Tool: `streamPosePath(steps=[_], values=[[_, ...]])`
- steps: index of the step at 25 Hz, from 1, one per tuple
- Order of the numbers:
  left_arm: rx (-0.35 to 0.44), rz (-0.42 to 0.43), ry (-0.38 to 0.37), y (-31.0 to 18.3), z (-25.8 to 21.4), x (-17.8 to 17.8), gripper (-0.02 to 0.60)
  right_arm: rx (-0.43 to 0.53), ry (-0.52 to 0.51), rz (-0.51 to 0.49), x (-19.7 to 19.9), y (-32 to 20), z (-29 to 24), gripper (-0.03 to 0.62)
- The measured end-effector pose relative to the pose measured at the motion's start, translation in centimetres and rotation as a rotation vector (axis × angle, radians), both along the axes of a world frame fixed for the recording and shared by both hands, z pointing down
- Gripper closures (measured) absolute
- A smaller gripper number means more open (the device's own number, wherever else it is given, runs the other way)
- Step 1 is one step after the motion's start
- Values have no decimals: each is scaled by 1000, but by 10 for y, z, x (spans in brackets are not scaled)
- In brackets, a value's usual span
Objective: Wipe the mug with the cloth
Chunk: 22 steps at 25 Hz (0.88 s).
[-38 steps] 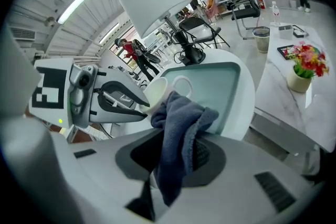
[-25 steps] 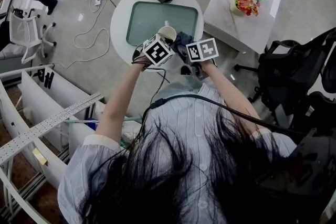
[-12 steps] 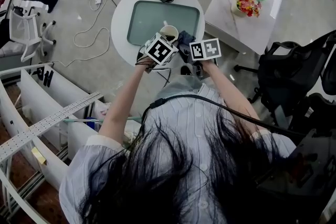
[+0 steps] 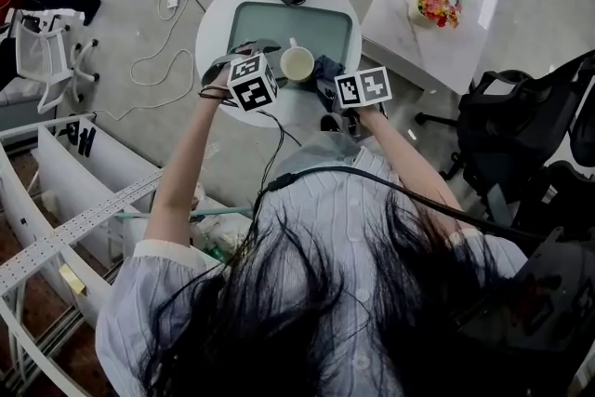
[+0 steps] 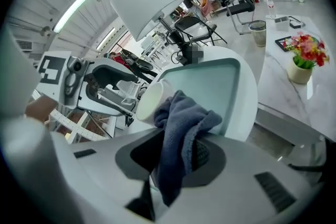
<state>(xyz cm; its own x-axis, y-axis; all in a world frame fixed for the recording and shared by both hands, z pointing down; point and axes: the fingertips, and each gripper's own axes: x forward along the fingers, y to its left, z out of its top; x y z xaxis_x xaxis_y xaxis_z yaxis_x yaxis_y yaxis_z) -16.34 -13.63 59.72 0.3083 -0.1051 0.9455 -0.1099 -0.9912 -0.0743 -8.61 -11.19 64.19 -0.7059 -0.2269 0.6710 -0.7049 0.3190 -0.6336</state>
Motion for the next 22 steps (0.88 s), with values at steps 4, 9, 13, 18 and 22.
streamPosePath(steps=[4,9,13,18,22], values=[[57,172,-76,-2,22,-7,201,-5,1,-1,1,0,0,500],[100,248,-106,-11,43,-2,189,-6,10,-1,0,3,0,500],[22,130,-58,-9,52,5,190,-6,15,2,1,4,1,500],[0,-2,35,-3,52,17,193,-3,19,3,-1,4,0,500],[-32,-158,108,-1,49,23,193,-1,22,21,-2,3,-1,500]])
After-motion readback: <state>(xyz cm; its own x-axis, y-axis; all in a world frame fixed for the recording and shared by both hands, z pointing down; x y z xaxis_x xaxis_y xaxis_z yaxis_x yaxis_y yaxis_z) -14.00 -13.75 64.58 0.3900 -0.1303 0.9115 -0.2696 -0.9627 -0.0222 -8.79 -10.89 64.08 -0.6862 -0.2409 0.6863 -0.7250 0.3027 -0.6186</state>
